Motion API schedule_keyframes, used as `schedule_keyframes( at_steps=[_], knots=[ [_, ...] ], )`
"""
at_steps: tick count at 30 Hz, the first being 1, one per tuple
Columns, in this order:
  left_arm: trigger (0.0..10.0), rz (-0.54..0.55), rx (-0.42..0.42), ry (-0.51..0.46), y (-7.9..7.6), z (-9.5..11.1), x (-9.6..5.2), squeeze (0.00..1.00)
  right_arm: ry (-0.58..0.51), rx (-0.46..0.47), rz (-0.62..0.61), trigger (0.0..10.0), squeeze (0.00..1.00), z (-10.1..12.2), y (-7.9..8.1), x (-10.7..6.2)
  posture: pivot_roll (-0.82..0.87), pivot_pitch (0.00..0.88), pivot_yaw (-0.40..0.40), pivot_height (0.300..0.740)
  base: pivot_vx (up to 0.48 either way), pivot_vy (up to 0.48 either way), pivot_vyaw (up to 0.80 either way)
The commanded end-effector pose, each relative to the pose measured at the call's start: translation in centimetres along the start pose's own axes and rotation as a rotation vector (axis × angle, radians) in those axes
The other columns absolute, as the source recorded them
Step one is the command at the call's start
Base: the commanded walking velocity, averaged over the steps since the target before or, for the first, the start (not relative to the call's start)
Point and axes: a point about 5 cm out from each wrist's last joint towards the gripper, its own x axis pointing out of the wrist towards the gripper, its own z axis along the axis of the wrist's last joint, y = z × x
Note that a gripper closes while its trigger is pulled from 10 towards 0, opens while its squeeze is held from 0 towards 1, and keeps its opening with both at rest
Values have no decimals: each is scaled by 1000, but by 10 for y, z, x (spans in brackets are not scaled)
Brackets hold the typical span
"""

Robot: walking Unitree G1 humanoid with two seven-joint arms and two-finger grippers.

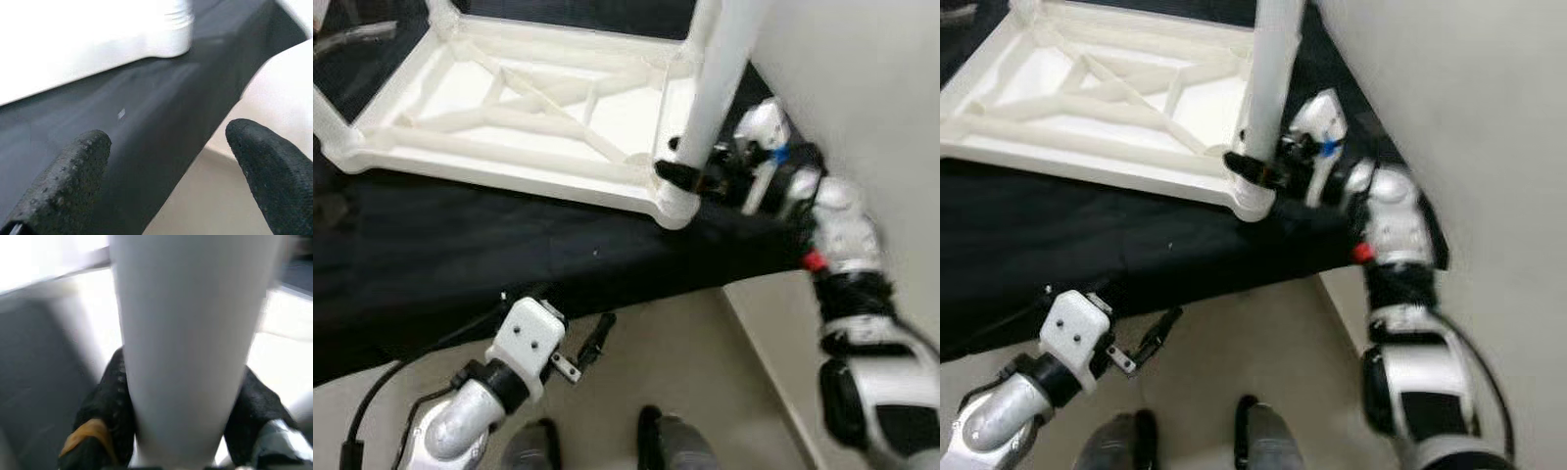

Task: Building children table

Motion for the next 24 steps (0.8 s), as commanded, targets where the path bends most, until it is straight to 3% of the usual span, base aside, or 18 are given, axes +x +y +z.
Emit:
schedule_keyframes(
  at_steps=[1, 2, 3, 4, 5, 7, 10, 11, 13, 14, 15, 16, 18, 19, 21, 22, 23, 24],
  knots=[
    [10000, 0, -4, 12, -2, -5, 1, 0, 145, -16, -209, 0, 0, -24, 4, -11, 23, 159, -102, 740, 0, 0, 0],
    [10000, 0, -4, 12, -2, -5, 1, 0, 145, -16, -209, 0, 0, -24, 4, -11, 23, 159, -102, 740, 0, 0, 0],
    [10000, 1, 2, 3, -1, -6, 7, 0, 167, 79, -308, 0, 0, -33, 35, -11, 6, 143, -89, 740, 0, 0, 0],
    [10000, -3, 8, -4, 0, -8, 13, 0, 146, 106, -280, 0, 0, -28, 56, 0, -2, 128, -86, 740, 0, 0, 0],
    [10000, -3, 8, -4, 0, -8, 13, 0, 146, 106, -280, 0, 0, -28, 56, 0, -2, 128, -86, 740, 0, 0, 0],
    [10000, -7, 16, -9, 2, -10, 20, 0, 110, 112, -173, 0, 0, -19, 74, 21, -4, 109, -93, 740, 0, 0, 0],
    [10000, 3, 25, -8, 5, -14, 24, 0, 93, 116, -156, 0, 0, -14, 75, 33, -6, 87, -99, 740, 0, 0, 0],
    [10000, 15, 30, -8, 7, -15, 25, 0, 97, 119, -136, 4941, 0, -13, 76, 36, -2, 79, -107, 740, 0, 0, 0],
    [10000, 23, 33, -7, 8, -16, 26, 0, 102, 120, -123, 4941, 0, -13, 76, 38, -2, 79, -107, 740, 0, 0, 0],
    [10000, 31, 37, -8, 9, -16, 26, 0, 116, 116, -87, 10000, 0, -13, 77, 39, 0, 77, -109, 740, 0, 0, 0],
    [10000, 31, 37, -8, 9, -16, 26, 0, 116, 116, -87, 10000, 0, -13, 77, 39, 0, 77, -109, 740, 0, 0, 0],
    [10000, 37, 40, -9, 9, -17, 26, 0, 91, 141, -43, 10000, 898, -10, 76, 39, 4, 76, -108, 740, 0, 0, 0],
    [10000, 37, 40, -9, 9, -17, 26, 0, 91, 141, -43, 10000, 898, -10, 76, 39, 4, 76, -108, 740, 0, 0, 0],
    [10000, 38, 42, -12, 9, -17, 26, 0, 75, 168, -2, 10000, 1000, -4, 76, 36, 5, 78, -108, 740, 0, 0, 0],
    [10000, 36, 42, -13, 8, -18, 27, 0, 36, 165, 65, 10000, 1000, 4, 71, 33, 5, 80, -106, 740, 0, 0, 0],
    [10000, 32, 40, -17, 8, -18, 27, 0, -12, 171, 161, 10000, 1000, 15, 63, 29, 7, 87, -104, 740, 0, 0, 0],
    [10000, 32, 40, -17, 8, -18, 27, 0, -12, 171, 161, 10000, 1000, 15, 63, 29, 7, 87, -104, 740, 0, 0, 0],
    [10000, 28, 39, -20, 8, -18, 26, 0, -50, 137, 278, 10000, 1000, 28, 46, 25, 7, 90, -101, 740, 0, 0, 0]
  ],
)
